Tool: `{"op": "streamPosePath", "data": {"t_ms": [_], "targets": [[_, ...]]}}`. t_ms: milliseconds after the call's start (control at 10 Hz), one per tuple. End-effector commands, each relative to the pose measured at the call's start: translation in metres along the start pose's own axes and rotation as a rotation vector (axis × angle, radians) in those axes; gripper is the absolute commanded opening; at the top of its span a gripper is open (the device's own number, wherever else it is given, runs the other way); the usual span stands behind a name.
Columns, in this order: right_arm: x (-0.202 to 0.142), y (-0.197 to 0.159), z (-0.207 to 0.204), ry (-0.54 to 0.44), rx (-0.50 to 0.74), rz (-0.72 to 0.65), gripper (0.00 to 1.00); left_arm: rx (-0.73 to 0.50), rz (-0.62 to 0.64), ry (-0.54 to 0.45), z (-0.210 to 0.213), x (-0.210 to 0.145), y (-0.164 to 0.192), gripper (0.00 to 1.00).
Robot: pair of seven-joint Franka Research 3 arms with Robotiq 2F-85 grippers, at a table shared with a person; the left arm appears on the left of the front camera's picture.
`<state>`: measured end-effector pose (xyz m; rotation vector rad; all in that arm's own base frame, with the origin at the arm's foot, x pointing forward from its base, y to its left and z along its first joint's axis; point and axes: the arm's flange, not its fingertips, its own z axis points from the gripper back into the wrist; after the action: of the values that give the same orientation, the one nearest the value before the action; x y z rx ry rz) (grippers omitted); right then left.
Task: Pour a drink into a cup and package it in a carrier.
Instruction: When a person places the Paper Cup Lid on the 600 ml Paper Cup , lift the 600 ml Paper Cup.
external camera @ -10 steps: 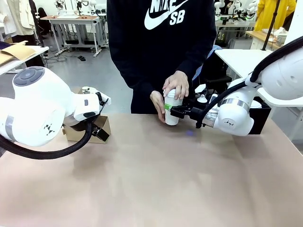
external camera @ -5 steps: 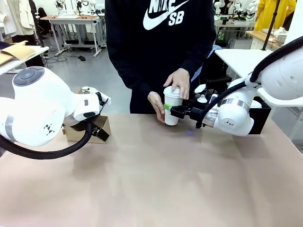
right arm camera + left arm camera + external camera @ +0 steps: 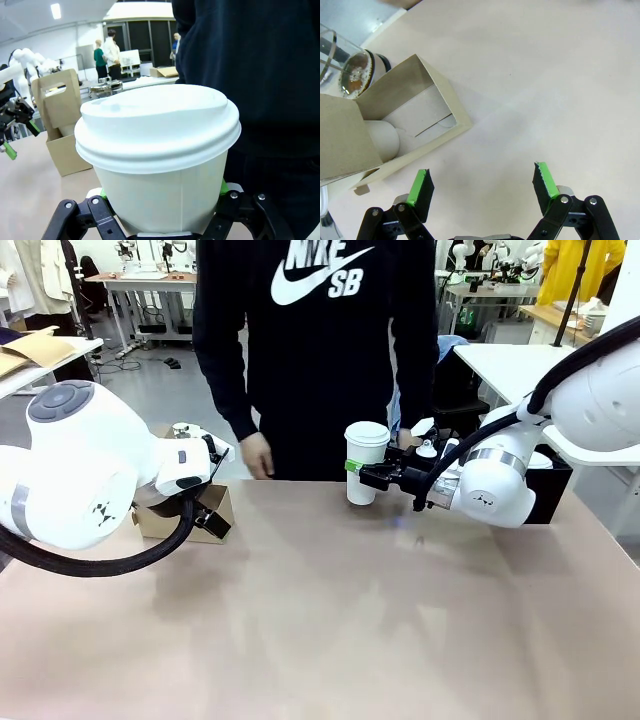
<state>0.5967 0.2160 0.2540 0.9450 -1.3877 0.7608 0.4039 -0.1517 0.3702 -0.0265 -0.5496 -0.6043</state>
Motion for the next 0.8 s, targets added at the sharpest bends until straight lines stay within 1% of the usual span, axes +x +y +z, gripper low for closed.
{"op": "streamPosePath", "data": {"t_ms": [0, 700], "targets": [[0.0046, 0.0023, -0.0029, -0.008, 0.001, 0.022, 0.8, -0.001, 0.002, -0.001, 0.0003, -0.0003, 0.0002, 1.0], [0.0046, 0.0023, -0.0029, -0.008, 0.001, 0.022, 0.8, -0.001, 0.002, -0.001, 0.0003, -0.0003, 0.0002, 1.0]]}}
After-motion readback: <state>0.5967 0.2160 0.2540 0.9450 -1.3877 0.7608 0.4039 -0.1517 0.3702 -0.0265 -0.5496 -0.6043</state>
